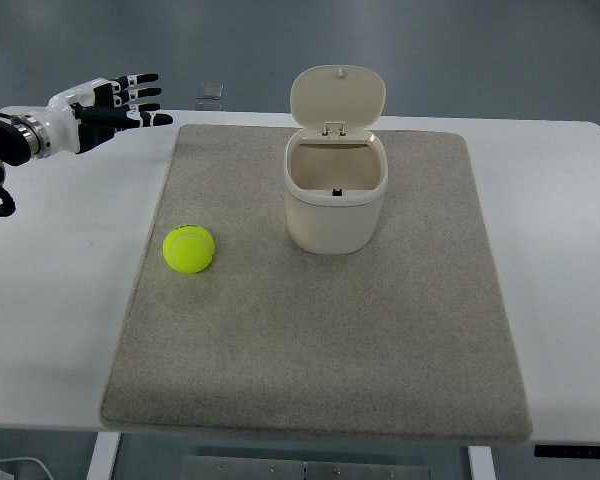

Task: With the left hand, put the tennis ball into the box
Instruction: 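Swing the left hand forward over the mat toward the tennis ball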

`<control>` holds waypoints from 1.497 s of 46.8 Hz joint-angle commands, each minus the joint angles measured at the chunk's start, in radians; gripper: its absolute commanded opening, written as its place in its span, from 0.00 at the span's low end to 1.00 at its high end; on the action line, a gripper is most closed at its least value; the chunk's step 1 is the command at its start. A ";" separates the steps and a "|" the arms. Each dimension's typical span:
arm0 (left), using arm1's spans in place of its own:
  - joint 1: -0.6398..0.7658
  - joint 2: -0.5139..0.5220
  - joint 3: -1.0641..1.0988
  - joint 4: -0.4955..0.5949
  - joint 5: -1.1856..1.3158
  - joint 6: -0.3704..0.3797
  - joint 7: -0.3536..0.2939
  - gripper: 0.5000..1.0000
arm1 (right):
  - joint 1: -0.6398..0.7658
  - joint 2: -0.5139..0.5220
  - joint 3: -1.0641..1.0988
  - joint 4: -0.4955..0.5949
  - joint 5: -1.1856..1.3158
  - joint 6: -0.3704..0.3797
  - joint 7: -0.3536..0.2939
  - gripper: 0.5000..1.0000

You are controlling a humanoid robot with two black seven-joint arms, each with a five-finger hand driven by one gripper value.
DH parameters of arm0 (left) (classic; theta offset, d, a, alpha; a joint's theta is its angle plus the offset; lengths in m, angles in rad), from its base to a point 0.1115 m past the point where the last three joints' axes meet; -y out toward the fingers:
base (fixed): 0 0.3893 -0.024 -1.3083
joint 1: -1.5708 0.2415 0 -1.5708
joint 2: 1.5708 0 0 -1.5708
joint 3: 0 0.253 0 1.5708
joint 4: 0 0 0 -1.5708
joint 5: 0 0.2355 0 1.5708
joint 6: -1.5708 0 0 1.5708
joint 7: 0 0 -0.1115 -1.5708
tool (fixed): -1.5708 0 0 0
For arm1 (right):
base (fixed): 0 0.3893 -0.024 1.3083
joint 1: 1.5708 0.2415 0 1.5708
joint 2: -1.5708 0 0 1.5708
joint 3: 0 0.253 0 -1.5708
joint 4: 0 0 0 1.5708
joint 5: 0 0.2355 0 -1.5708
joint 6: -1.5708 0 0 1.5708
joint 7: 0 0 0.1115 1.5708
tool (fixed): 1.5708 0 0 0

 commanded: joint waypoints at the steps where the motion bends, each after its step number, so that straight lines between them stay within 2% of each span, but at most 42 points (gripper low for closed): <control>1: -0.010 0.000 0.000 -0.022 0.006 0.000 0.006 0.98 | 0.000 0.000 0.000 0.000 0.000 0.000 0.000 0.88; 18: -0.069 0.009 -0.006 -0.234 0.009 0.017 0.006 0.98 | 0.000 0.000 0.000 0.000 0.000 0.000 0.000 0.88; 30: -0.098 0.044 0.011 -0.303 0.011 0.035 0.006 0.98 | 0.000 0.000 0.000 0.000 0.000 0.000 0.000 0.88; 37: -0.167 0.058 0.126 -0.338 0.014 0.061 0.009 0.98 | 0.000 0.000 0.000 0.000 0.000 0.000 0.000 0.88; 44: -0.219 0.058 0.225 -0.343 0.026 0.065 0.009 0.98 | 0.000 0.000 0.000 0.000 0.000 0.000 0.000 0.88; 55: -0.212 0.057 0.233 -0.317 0.074 0.061 0.005 0.98 | 0.000 0.000 0.000 0.000 0.000 0.000 0.000 0.88; 61: -0.195 0.052 0.226 -0.231 0.133 0.038 0.000 0.99 | 0.000 0.000 0.000 0.000 0.000 0.000 0.000 0.88; 70: -0.159 0.054 0.206 -0.104 0.140 -0.040 0.002 0.98 | 0.000 0.000 0.000 0.000 0.000 0.000 0.000 0.88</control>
